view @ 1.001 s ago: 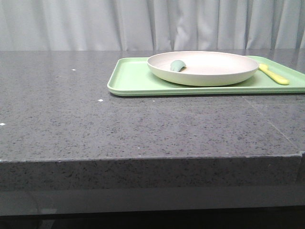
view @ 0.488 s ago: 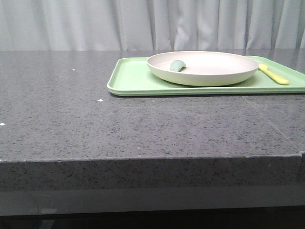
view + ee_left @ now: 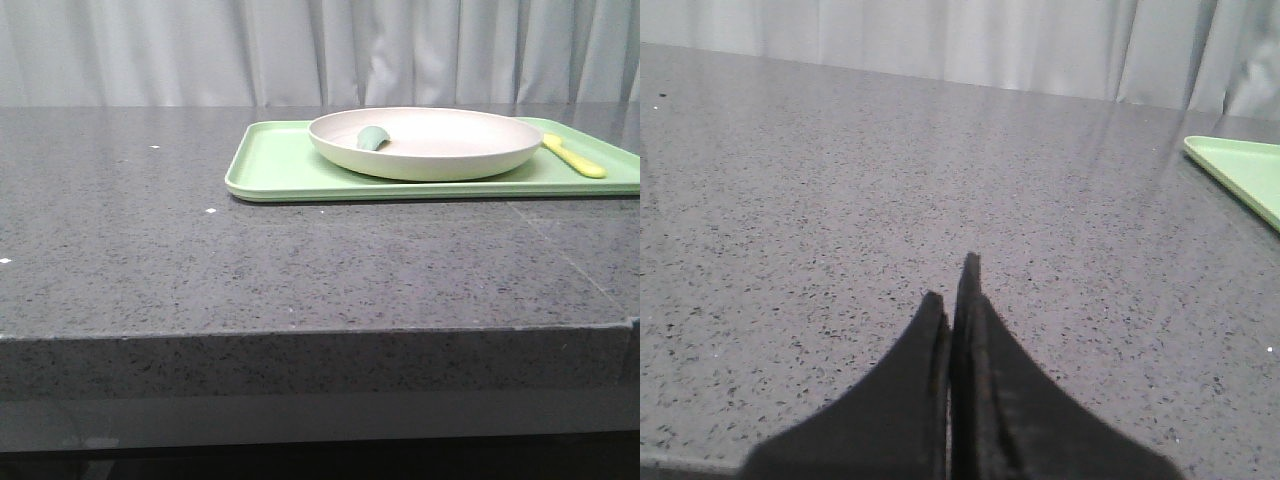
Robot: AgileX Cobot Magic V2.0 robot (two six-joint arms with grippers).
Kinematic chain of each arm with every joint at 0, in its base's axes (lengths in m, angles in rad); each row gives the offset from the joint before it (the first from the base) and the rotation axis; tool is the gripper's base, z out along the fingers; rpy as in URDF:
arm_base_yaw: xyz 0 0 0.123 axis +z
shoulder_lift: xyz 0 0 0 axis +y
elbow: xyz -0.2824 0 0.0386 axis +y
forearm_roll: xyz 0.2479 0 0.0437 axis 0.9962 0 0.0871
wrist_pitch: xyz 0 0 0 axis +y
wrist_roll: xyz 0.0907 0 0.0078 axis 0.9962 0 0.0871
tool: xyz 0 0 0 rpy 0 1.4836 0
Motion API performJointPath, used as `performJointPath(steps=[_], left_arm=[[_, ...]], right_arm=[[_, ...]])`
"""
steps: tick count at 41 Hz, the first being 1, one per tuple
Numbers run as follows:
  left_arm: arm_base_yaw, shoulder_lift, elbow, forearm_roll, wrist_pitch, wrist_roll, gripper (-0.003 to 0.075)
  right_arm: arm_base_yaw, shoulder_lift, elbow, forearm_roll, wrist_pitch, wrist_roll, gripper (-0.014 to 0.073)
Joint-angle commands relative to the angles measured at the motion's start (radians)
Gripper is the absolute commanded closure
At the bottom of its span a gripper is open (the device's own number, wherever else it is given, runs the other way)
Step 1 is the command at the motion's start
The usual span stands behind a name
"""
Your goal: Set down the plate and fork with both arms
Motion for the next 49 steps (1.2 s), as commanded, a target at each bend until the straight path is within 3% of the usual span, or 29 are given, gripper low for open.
performJointPath(steps=[1, 11, 22, 49], left_arm=[[0.003, -0.02, 0.003, -0.008, -0.089, -0.004, 0.0738], [0.003, -0.02, 0.003, -0.008, -0.089, -0.004, 0.0738], [0.003, -0.02, 0.003, -0.008, -0.089, -0.004, 0.0738], [0.003, -0.02, 0.003, -0.008, -0.089, -0.004, 0.0738]], right_arm=[[-0.003, -0.007, 0.039, 0.067, -0.16, -0.115, 0.0714], [-0.003, -0.141, 0.244, 0.151, -0.255, -0.131, 0.0714], [-0.005, -0.144, 0.354, 0.196, -0.307, -0.131, 0.0714], [-0.005, -0.144, 0.35, 0.198, -0.282, -0.131, 0.0714]])
